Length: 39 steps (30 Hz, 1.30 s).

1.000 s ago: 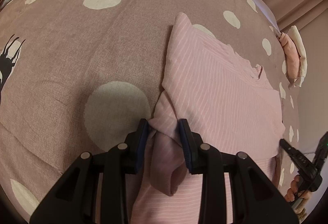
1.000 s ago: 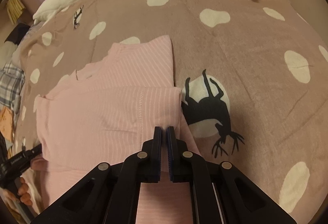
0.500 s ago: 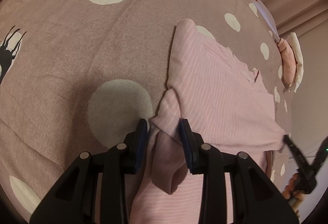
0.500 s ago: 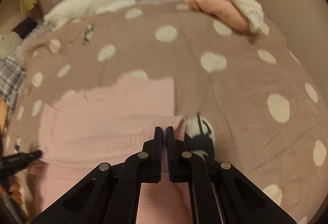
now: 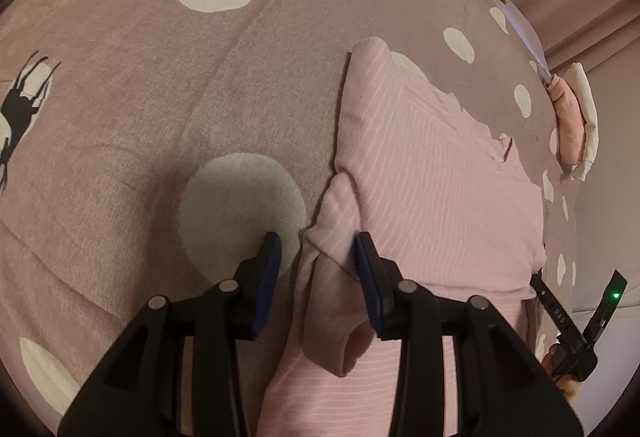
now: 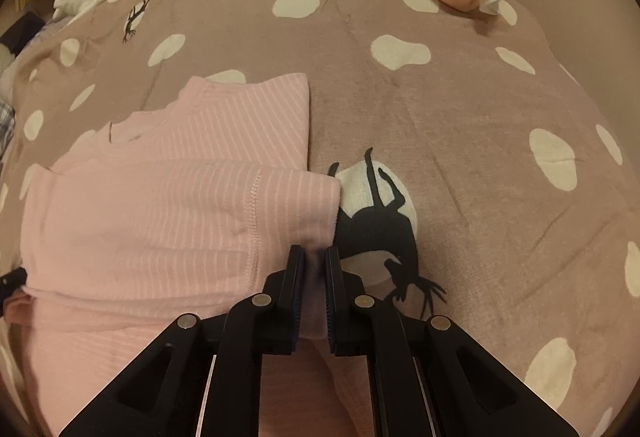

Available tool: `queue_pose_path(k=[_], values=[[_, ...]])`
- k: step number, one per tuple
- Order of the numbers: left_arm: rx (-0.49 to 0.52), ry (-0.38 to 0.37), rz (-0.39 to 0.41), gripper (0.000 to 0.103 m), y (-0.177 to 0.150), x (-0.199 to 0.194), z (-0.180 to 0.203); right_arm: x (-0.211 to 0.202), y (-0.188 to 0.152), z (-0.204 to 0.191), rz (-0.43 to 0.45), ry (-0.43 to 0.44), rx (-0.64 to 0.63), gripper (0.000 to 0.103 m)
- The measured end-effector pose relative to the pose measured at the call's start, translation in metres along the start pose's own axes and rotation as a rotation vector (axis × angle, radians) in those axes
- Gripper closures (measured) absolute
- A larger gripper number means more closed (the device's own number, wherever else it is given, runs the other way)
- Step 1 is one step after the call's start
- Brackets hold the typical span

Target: Fold small clothes

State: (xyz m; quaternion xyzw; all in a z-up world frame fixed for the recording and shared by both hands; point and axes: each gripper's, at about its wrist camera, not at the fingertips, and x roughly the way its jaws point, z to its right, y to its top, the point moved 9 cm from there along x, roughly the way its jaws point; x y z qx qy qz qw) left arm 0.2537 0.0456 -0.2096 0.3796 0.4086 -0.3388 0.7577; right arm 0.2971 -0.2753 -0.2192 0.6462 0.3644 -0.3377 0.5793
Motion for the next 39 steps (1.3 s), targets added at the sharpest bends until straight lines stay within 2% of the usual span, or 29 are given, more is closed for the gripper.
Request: queue_pose_path(k=[4,6,7,8,10,11,15,16,17,19,22,29,32,35,39], values=[[0.041,-0.002,0.039,0.047,-0.011,-0.013,0.001,-0.006,-0.001,0.003,0.001,0.002,0.044,0.098],[0.048,-0.021,0.043,0.043,-0.019,-0.021,0.001,-0.012,-0.004,0.002,0.009,0.005,0.055,0.094],[0.05,-0.028,0.043,0.04,-0.024,-0.027,0.001,-0.016,-0.005,0.002,0.013,0.002,0.054,0.084],[0.051,-0.032,0.048,0.036,-0.028,-0.034,0.0,-0.021,-0.007,0.003,0.016,-0.005,0.053,0.066],[0.058,-0.038,0.081,0.028,-0.036,-0.053,-0.001,-0.039,-0.011,0.003,0.05,0.008,0.054,0.043],[0.066,-0.043,0.114,0.022,-0.04,-0.066,-0.001,-0.05,-0.012,0.003,0.083,0.032,0.059,0.037],[0.074,-0.091,0.231,0.005,-0.058,-0.11,-0.005,-0.106,-0.024,0.006,0.19,0.114,0.064,0.034],[0.075,-0.118,0.248,0.001,-0.067,-0.119,-0.006,-0.118,-0.027,0.006,0.215,0.126,0.062,0.028],[0.076,-0.127,0.252,0.001,-0.073,-0.121,-0.007,-0.13,-0.03,0.008,0.244,0.141,0.063,0.015],[0.077,-0.131,0.246,0.001,-0.087,-0.124,-0.011,-0.149,-0.038,0.013,0.291,0.162,0.074,0.006],[0.052,-0.13,0.222,0.001,-0.107,-0.124,-0.021,-0.164,-0.057,0.018,0.302,0.185,0.075,0.006],[0.072,-0.142,0.214,0.001,-0.141,-0.128,-0.031,-0.175,-0.095,0.023,0.315,0.192,0.049,0.006],[0.095,-0.142,0.213,0.001,-0.154,-0.128,-0.035,-0.169,-0.115,0.026,0.275,0.211,0.103,0.006],[0.104,-0.151,0.191,0.001,-0.167,-0.126,-0.038,-0.164,-0.137,0.024,0.249,0.234,0.105,0.006],[0.108,-0.17,0.146,0.001,-0.18,-0.122,-0.038,-0.158,-0.157,0.03,0.209,0.215,0.118,0.006]])
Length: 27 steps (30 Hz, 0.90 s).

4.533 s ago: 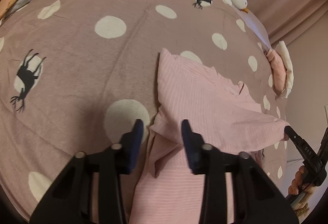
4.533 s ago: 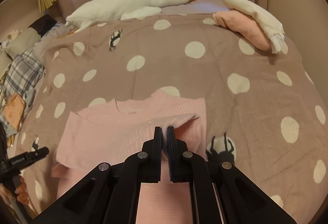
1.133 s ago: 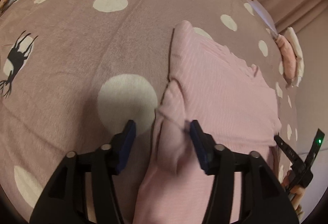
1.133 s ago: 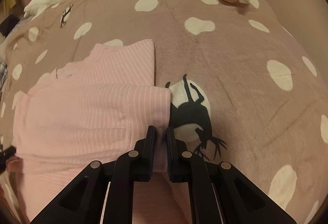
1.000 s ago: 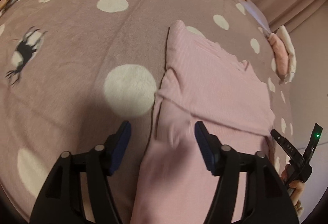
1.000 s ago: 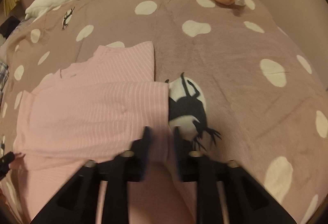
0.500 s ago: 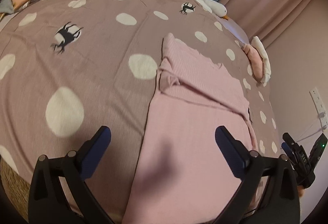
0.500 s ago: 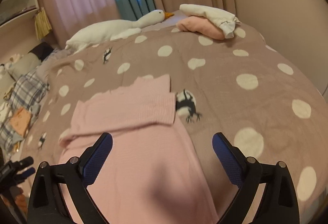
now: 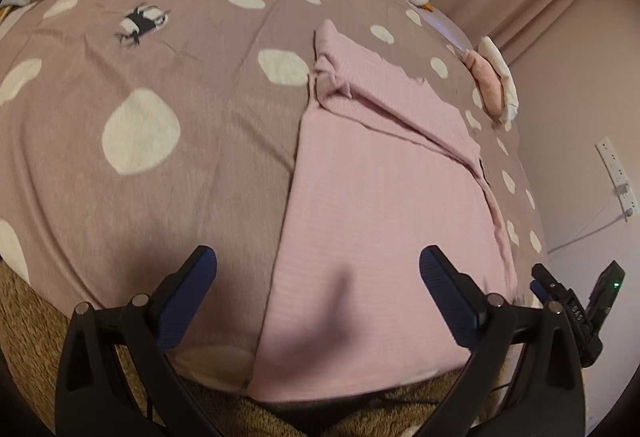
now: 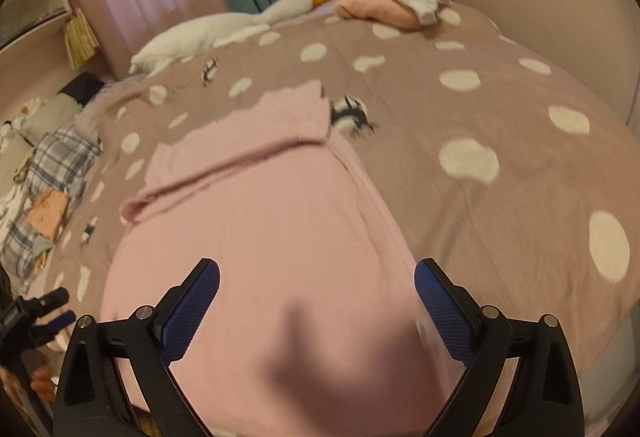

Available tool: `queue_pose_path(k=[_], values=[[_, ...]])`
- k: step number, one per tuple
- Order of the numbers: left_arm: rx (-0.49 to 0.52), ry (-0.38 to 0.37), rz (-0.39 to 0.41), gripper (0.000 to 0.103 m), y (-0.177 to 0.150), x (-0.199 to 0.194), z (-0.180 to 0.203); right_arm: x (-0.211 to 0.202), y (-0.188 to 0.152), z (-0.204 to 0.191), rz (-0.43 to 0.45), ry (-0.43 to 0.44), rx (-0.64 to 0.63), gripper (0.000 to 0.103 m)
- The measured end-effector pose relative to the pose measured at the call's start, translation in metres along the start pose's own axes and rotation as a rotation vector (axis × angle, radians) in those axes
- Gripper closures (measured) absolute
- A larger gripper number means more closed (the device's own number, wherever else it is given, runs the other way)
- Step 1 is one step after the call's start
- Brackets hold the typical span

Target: Fold small clothes

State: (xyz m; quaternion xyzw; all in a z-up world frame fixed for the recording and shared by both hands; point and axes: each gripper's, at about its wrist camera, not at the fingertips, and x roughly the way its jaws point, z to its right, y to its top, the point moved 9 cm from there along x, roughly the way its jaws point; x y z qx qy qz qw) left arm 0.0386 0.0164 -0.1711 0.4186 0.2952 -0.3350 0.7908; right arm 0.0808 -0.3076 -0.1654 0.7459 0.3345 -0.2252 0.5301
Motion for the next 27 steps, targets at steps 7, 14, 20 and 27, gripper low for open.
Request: queue_pose_path(k=[7,14,20,27], values=[[-0.017,-0.052,-0.064,0.002,-0.015,0.004,0.004,-0.005,-0.022,0.016,-0.034,0.015,0.069,0.006],[-0.033,-0.118,-0.129,0.003,-0.033,0.012,0.006,-0.002,-0.047,0.027,-0.096,-0.009,0.095,0.006],[-0.092,-0.174,-0.178,0.008,-0.048,0.017,0.001,-0.001,-0.062,0.037,-0.138,-0.009,0.136,0.006],[-0.075,-0.174,-0.176,0.008,-0.049,0.016,0.002,0.003,-0.066,0.031,-0.146,-0.017,0.112,0.006]])
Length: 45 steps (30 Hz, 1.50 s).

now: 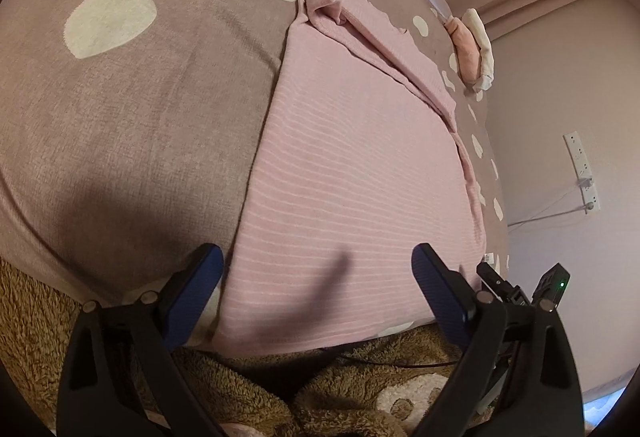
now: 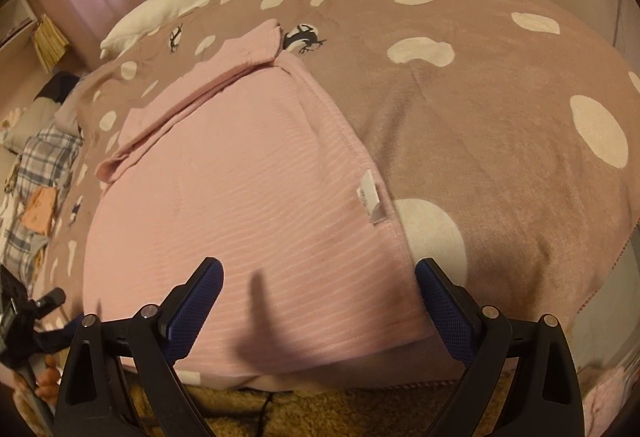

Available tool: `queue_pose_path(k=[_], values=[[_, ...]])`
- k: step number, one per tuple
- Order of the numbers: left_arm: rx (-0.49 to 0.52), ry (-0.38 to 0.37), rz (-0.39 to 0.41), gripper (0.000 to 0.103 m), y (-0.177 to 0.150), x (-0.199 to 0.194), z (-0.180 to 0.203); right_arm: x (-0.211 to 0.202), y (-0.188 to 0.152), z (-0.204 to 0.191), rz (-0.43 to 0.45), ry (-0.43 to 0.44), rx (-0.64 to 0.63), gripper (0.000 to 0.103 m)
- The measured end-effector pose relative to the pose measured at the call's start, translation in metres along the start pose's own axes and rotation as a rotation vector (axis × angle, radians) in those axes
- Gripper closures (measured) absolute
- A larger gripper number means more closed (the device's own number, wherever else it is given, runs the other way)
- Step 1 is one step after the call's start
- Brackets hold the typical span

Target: Fold small clothes

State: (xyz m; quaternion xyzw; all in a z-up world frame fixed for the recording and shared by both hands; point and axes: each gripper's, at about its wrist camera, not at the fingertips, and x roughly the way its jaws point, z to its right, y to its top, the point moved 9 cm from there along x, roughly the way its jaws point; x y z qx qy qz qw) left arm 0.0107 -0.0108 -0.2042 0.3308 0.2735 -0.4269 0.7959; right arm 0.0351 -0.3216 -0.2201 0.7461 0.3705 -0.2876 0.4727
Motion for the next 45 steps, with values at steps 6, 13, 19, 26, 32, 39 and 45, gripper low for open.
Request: queue_pose_path(k=[6,13,19,26,32,39,45], values=[[0.025,0.004,0.004,0.01,-0.002,0.002,0.001,0.004,-0.001,-0.001,-0.004,-0.024,-0.019,0.009],[0.069,0.043,0.0,0.017,-0.004,0.007,0.003,0.001,-0.004,0.001,0.003,-0.045,-0.031,0.03],[0.087,0.068,0.002,0.021,-0.005,0.008,0.002,0.0,-0.006,0.001,-0.008,-0.06,-0.06,0.041],[0.109,0.072,-0.007,0.024,-0.01,0.014,0.009,0.0,-0.007,-0.001,-0.016,-0.063,-0.072,0.047],[0.148,0.11,-0.003,0.027,-0.013,0.017,0.011,-0.002,-0.008,-0.003,-0.013,-0.061,-0.085,0.055],[0.15,0.105,-0.013,0.03,-0.017,0.018,0.009,-0.005,-0.011,-0.005,-0.018,-0.051,-0.107,0.06],[0.174,0.118,-0.023,0.03,-0.023,0.019,0.01,-0.009,-0.016,-0.004,-0.026,-0.053,-0.121,0.061]])
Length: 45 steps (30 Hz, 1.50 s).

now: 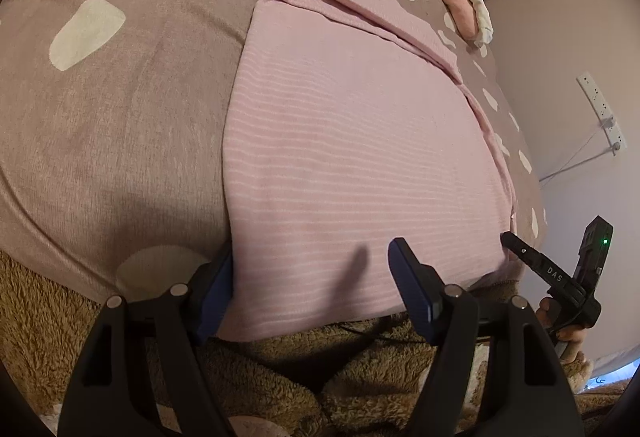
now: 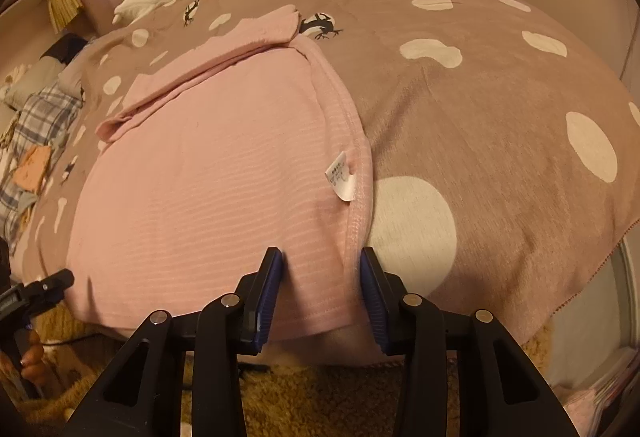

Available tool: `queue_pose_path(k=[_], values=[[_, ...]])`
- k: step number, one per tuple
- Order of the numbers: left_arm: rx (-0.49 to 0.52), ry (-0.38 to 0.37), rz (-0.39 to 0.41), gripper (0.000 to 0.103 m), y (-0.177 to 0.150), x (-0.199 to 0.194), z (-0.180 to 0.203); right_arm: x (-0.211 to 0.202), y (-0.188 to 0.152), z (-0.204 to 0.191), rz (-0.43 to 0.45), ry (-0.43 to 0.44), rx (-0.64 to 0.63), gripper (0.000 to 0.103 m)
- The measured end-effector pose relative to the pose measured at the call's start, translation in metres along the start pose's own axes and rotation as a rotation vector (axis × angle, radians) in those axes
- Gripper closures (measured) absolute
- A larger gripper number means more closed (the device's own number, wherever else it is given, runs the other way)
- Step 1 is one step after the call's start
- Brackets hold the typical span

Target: Fold small clothes

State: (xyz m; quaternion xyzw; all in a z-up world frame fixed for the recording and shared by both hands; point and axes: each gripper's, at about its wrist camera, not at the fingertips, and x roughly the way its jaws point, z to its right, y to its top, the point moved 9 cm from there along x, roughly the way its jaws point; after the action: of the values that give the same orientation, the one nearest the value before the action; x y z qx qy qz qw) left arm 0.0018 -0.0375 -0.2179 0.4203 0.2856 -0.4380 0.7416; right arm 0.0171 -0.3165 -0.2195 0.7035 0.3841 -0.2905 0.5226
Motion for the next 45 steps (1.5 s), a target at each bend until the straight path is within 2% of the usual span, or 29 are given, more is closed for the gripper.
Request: queue_pose_path(k=[5,9,12,14,15,17,21,26,28,33,35,37,40,42,45], values=[[0.003,-0.011,-0.026,0.031,-0.003,0.0,0.0,-0.002,-0.004,0.001,-0.011,-0.007,-0.016,0.061],[-0.001,-0.014,-0.03,0.037,-0.004,-0.001,-0.003,-0.004,-0.008,0.001,-0.02,-0.008,-0.025,0.065],[-0.001,-0.03,-0.048,0.05,-0.008,-0.001,-0.004,-0.005,-0.009,0.0,-0.023,0.0,-0.031,0.073],[-0.009,-0.041,-0.068,0.061,-0.012,0.002,-0.006,-0.005,-0.01,-0.004,-0.03,0.02,-0.034,0.085],[-0.008,-0.035,-0.067,0.067,-0.012,0.002,-0.007,-0.005,-0.01,-0.006,-0.03,0.033,-0.034,0.086],[-0.014,-0.005,-0.066,0.097,-0.011,0.002,-0.013,-0.004,-0.009,-0.008,-0.026,0.041,-0.046,0.089],[-0.055,-0.053,-0.065,0.097,-0.009,-0.003,-0.014,-0.008,-0.006,-0.012,-0.024,0.094,-0.02,0.091],[-0.08,-0.134,-0.027,0.098,0.004,-0.017,0.0,-0.025,0.008,-0.022,0.011,0.234,0.038,0.091],[-0.081,-0.181,0.002,0.098,0.018,-0.028,0.01,-0.033,0.018,-0.026,0.034,0.279,0.051,0.091],[-0.113,-0.242,0.086,0.098,0.06,-0.046,0.017,-0.039,0.049,-0.032,0.078,0.39,0.109,0.091],[-0.148,-0.279,0.104,0.099,0.079,-0.048,0.015,-0.032,0.063,-0.033,0.087,0.406,0.136,0.091],[-0.162,-0.277,0.106,0.099,0.092,-0.043,0.014,-0.025,0.073,-0.032,0.092,0.414,0.158,0.091],[-0.203,-0.292,0.077,0.099,0.107,-0.029,0.011,-0.007,0.091,-0.03,0.096,0.401,0.195,0.092],[-0.228,-0.262,0.072,0.103,0.115,-0.021,0.006,0.002,0.102,-0.027,0.102,0.377,0.207,0.092],[-0.246,-0.197,0.085,0.103,0.131,-0.012,-0.006,0.018,0.116,-0.022,0.097,0.34,0.237,0.092]])
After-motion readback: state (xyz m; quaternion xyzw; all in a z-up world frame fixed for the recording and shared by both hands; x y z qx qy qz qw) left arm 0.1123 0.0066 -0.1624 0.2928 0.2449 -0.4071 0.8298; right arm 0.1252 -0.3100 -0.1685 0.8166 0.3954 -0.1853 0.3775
